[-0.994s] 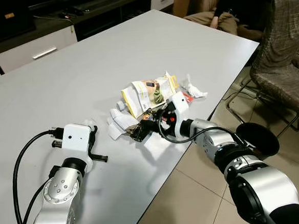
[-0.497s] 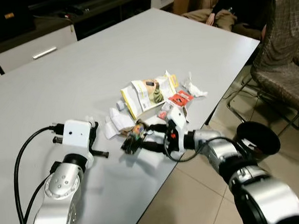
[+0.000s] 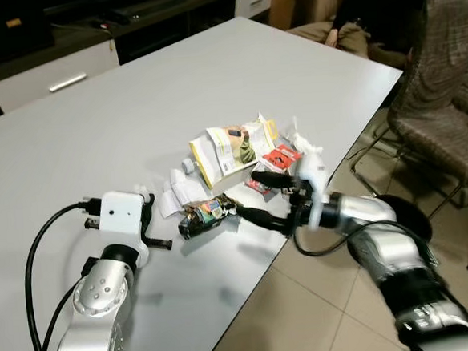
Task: Picking trash to rubbish bin
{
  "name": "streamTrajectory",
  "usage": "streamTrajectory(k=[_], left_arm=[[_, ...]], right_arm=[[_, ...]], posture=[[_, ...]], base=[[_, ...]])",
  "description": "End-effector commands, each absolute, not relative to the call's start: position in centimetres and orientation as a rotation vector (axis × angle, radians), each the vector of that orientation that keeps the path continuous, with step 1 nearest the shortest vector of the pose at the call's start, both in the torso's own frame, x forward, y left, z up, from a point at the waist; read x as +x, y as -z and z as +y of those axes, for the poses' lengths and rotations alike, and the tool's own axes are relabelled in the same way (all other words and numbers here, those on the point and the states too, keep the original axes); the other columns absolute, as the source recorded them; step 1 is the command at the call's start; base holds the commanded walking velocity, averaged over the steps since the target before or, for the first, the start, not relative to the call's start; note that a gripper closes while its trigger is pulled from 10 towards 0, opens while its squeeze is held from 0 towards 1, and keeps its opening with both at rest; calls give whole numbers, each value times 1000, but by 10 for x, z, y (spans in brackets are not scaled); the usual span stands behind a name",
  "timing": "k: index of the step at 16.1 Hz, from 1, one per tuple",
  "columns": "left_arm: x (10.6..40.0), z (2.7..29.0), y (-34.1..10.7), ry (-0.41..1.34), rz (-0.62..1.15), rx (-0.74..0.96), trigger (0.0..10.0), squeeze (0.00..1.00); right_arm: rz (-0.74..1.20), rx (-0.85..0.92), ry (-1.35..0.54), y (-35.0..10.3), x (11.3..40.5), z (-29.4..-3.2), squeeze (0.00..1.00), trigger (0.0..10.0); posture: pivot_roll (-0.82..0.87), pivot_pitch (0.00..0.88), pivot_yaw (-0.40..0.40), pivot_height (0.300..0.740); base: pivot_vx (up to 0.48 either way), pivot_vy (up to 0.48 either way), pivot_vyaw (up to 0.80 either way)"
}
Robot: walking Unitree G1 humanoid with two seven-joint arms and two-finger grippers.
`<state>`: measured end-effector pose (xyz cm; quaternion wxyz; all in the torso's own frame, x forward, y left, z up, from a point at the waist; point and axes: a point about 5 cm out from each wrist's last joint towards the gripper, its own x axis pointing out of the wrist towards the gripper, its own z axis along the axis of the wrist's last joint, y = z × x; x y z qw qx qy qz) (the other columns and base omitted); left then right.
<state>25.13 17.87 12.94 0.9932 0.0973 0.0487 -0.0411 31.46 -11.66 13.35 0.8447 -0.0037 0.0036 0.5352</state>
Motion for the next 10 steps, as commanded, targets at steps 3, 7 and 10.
streamTrajectory(k=[3, 7, 10], left_arm=[[252, 181, -128, 52, 90, 198, 10000, 0], [249, 186, -132, 37, 82, 210, 10000, 0], [238, 192, -139, 32, 77, 232, 10000, 0]], right_arm=[[29, -126, -1003, -138, 335, -119, 0, 10000], [132, -121, -973, -128, 357, -101, 1000, 10000], [166, -140, -1039, -127, 361, -80, 1000, 10000]], posture=[[-46, 0, -139, 740], [-26, 28, -153, 740], [13, 89, -143, 740]], base=[[0, 0, 0], [0, 0, 0], [0, 0, 0]])
